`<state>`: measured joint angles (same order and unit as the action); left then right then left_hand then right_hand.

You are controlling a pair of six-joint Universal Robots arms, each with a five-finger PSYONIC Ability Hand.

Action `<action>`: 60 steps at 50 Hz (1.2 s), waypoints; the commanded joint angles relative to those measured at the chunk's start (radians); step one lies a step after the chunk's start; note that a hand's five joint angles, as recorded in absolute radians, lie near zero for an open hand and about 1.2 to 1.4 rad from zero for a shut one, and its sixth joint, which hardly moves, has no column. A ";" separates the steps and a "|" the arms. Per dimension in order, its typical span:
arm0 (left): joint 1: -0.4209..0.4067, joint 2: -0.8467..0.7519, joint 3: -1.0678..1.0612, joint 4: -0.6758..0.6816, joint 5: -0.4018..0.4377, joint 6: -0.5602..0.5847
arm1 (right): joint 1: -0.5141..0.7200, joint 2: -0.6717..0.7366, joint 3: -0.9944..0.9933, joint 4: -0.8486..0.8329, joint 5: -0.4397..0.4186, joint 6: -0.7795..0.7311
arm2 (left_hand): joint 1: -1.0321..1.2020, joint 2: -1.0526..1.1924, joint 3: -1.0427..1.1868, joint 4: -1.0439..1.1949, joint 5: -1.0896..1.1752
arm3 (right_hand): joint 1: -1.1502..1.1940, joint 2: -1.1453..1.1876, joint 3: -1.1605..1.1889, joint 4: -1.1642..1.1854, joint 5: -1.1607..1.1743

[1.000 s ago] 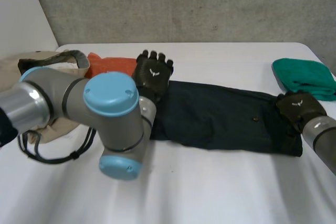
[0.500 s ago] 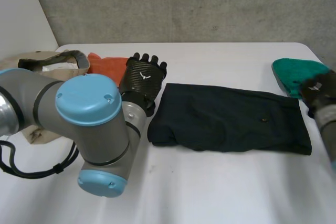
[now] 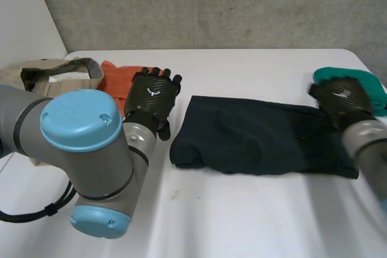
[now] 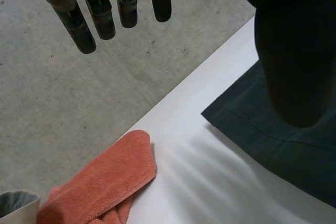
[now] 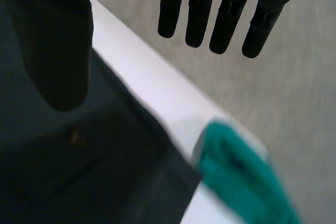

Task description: Fold the laundry.

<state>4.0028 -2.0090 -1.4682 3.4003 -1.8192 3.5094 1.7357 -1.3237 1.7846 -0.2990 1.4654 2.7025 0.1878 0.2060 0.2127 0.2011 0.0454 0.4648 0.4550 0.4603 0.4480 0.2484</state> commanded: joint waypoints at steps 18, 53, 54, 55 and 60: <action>-0.027 -0.002 -0.018 -0.001 0.008 -0.041 | -0.286 0.129 0.064 0.143 -0.224 -0.012 | -0.013 -0.031 -0.038 -0.027 -0.045 | 0.849 0.858 0.853 0.865 0.890; 0.007 0.076 -0.041 0.011 0.009 -0.041 | 0.377 0.213 -0.040 -0.187 -0.349 -0.454 | -0.013 -0.031 -0.038 -0.027 -0.045 | -0.036 -0.026 -0.031 -0.019 0.006; 0.006 0.070 -0.025 0.013 0.009 -0.041 | 0.375 0.202 -0.039 -0.187 -0.330 -0.429 | -0.013 -0.031 -0.038 -0.027 -0.045 | -0.094 -0.085 -0.090 -0.078 -0.053; 0.006 0.069 -0.012 0.013 0.009 -0.041 | 0.372 0.186 -0.036 -0.186 -0.310 -0.399 | -0.013 -0.031 -0.038 -0.027 -0.045 | -0.156 -0.146 -0.152 -0.139 -0.114; 0.004 0.023 0.077 0.013 0.021 -0.041 | 0.256 -0.017 -0.019 -0.152 -0.267 -0.041 | -0.013 -0.031 -0.038 -0.027 -0.045 | -0.290 -0.280 -0.286 -0.273 -0.248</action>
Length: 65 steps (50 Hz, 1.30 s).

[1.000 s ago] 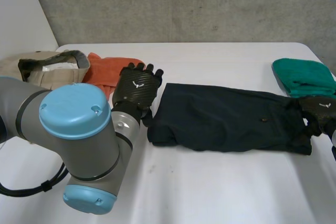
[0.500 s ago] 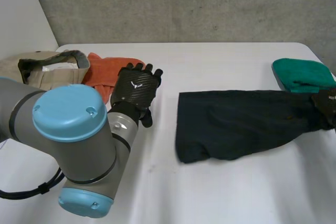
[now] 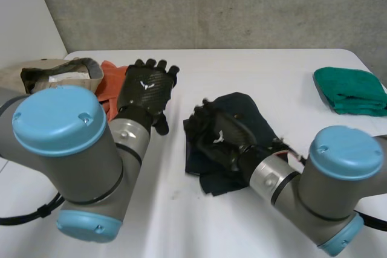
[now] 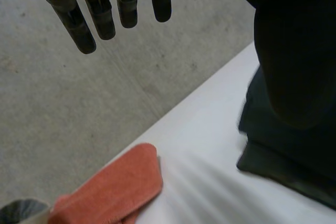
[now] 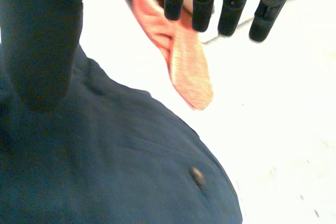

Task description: Fold the laundry.

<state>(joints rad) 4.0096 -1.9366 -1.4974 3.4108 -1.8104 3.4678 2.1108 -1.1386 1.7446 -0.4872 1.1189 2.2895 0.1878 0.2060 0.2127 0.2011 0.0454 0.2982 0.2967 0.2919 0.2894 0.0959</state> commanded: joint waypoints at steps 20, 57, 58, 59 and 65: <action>-0.050 -0.464 0.523 -0.232 0.197 -0.061 | -0.279 0.095 -0.402 0.613 0.041 0.664 | -0.013 -0.031 -0.038 -0.027 -0.045 | -0.090 -0.088 -0.084 -0.081 -0.062; -0.087 -0.179 0.528 -0.575 0.209 -0.170 | -0.213 -0.224 0.015 0.285 0.226 0.355 | -0.012 -0.031 -0.037 -0.026 -0.045 | -0.124 -0.122 -0.117 -0.115 -0.096; -0.087 -0.170 0.516 -0.570 0.210 -0.170 | -0.194 -0.228 0.071 0.247 0.223 0.354 | -0.013 -0.031 -0.038 -0.027 -0.045 | -0.124 -0.122 -0.117 -0.115 -0.096; -0.087 -0.160 0.500 -0.565 0.212 -0.170 | -0.183 -0.228 0.101 0.228 0.220 0.354 | -0.013 -0.031 -0.038 -0.027 -0.045 | -0.124 -0.122 -0.117 -0.115 -0.096; -0.086 -0.096 0.372 -0.501 0.247 -0.180 | -0.155 -0.214 0.249 0.122 0.164 0.354 | -0.013 -0.031 -0.038 -0.027 -0.045 | -0.124 -0.122 -0.117 -0.115 -0.096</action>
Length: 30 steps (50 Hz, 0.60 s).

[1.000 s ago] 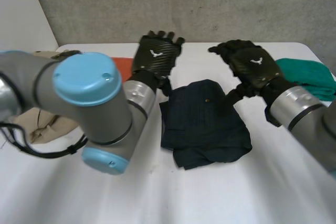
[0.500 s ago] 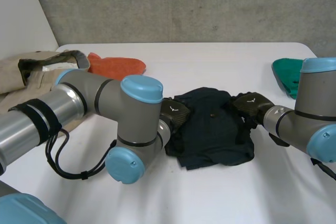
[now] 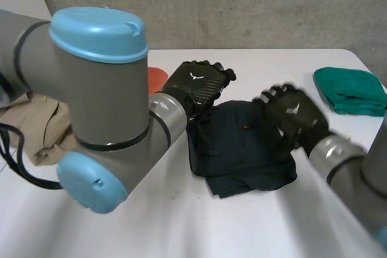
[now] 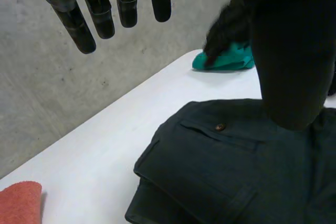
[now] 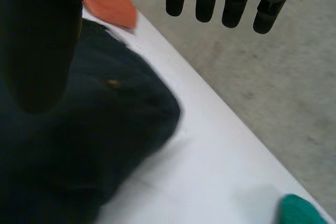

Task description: Fold the laundry.

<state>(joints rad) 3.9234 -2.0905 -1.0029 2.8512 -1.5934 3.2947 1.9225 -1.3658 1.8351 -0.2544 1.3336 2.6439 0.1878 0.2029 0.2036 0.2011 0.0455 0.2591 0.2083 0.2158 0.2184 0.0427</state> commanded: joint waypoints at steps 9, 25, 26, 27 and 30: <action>0.002 0.061 -0.186 0.109 0.041 -0.012 | 0.033 0.166 0.168 -0.253 -0.080 -0.016 | -0.010 -0.025 -0.025 -0.023 -0.042 | -0.077 -0.026 -0.034 -0.037 -0.035; 0.020 0.056 -0.187 0.119 0.041 -0.026 | 0.038 0.323 -0.022 -0.353 -0.016 -0.028 | -0.007 -0.022 -0.022 -0.020 -0.039 | 0.140 0.191 0.183 0.181 0.182; 0.022 0.058 -0.187 0.119 0.041 -0.029 | 0.038 0.332 -0.036 -0.350 -0.017 -0.028 | -0.007 -0.022 -0.022 -0.020 -0.039 | 0.146 0.197 0.189 0.187 0.188; 0.022 0.058 -0.187 0.119 0.041 -0.030 | 0.038 0.340 -0.045 -0.348 -0.017 -0.027 | -0.007 -0.022 -0.022 -0.020 -0.039 | 0.149 0.200 0.192 0.190 0.191; 0.022 0.058 -0.189 0.119 0.041 -0.030 | 0.038 0.375 -0.094 -0.344 -0.016 -0.024 | -0.007 -0.022 -0.022 -0.020 -0.039 | 0.272 0.322 0.315 0.312 0.313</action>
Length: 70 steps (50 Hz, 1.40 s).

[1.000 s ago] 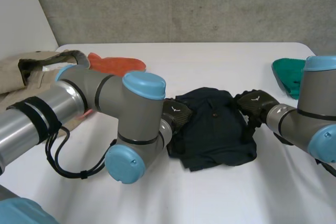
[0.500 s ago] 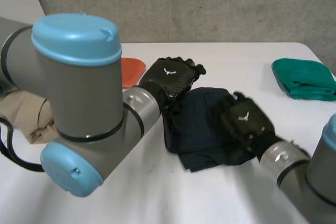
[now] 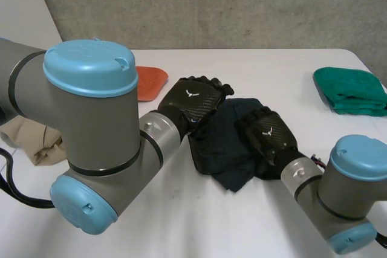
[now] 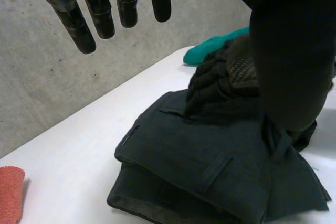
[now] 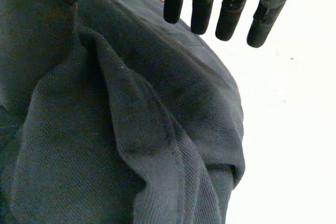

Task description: Fold the laundry.

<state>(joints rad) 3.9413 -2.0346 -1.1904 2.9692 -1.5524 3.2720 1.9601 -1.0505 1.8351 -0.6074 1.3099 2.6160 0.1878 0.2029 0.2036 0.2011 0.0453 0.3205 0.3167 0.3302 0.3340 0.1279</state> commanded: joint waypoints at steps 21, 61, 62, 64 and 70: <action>-0.005 0.046 0.017 0.036 0.002 -0.005 | -0.142 0.015 -0.522 0.000 -0.014 0.154 | -0.010 -0.025 -0.025 -0.023 -0.042 | 1.076 1.080 1.066 1.062 1.094; -0.028 0.065 -0.011 0.051 0.068 -0.025 | -0.696 0.597 -0.947 -0.025 -0.350 0.248 | 0.002 -0.013 -0.014 -0.011 -0.030 | 1.076 1.080 1.066 1.062 1.094; -0.033 0.065 -0.011 0.051 0.071 -0.025 | -0.696 0.581 -0.933 -0.023 -0.348 0.246 | 0.005 -0.010 -0.011 -0.008 -0.027 | 1.076 1.080 1.066 1.062 1.094; -0.037 0.068 -0.011 0.051 0.078 -0.025 | -0.696 0.523 -0.881 -0.015 -0.341 0.246 | 0.005 -0.010 -0.011 -0.008 -0.027 | 0.392 0.396 0.382 0.378 0.410; -0.047 0.074 -0.014 0.051 0.117 -0.029 | -0.698 0.365 -0.743 -0.002 -0.288 0.246 | 0.005 -0.010 -0.011 -0.008 -0.027 | -0.146 -0.142 -0.156 -0.159 -0.128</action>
<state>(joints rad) 3.9048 -1.9674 -1.2020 3.0203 -1.4690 3.2460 1.2621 -0.5268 0.9578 -0.6263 0.9708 2.8630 0.1878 0.2029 0.2036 0.2011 0.0453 0.3857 0.4037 0.4270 0.4430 0.2358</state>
